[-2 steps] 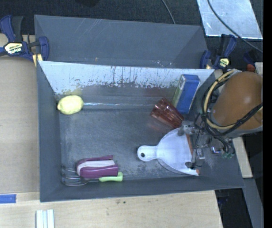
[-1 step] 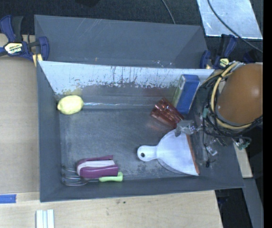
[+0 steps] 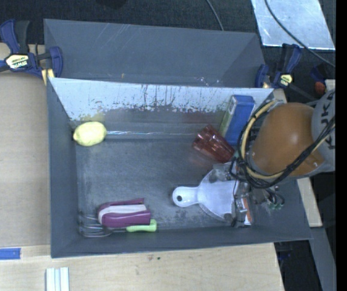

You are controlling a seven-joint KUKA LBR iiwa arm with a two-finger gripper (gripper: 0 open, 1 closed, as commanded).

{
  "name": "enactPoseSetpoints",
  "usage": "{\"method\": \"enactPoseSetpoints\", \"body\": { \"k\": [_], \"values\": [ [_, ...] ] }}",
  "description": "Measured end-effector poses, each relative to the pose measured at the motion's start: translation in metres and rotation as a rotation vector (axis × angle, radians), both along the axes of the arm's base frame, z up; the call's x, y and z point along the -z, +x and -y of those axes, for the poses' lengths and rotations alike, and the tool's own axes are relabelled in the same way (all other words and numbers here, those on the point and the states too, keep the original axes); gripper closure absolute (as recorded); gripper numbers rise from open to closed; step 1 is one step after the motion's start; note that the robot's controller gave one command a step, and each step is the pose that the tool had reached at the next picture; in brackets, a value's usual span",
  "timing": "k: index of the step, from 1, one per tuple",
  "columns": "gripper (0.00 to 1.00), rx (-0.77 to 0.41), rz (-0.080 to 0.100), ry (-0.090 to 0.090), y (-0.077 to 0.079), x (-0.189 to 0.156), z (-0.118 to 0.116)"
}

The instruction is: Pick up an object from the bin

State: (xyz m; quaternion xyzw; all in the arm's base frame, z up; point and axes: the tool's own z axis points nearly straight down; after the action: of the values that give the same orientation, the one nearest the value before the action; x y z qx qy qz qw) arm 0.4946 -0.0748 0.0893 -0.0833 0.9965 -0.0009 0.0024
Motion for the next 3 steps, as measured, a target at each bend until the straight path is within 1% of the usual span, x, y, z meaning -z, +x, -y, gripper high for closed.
{"method": "enactPoseSetpoints", "body": {
  "k": [1,2,3],
  "values": [
    [0.0,-0.29,0.008,-0.006,-0.004,0.008,0.003],
    [0.0,-0.228,0.006,-0.005,0.007,0.013,-0.001],
    [0.0,-0.195,0.011,-0.006,0.01,0.013,-0.009]
  ]
}}
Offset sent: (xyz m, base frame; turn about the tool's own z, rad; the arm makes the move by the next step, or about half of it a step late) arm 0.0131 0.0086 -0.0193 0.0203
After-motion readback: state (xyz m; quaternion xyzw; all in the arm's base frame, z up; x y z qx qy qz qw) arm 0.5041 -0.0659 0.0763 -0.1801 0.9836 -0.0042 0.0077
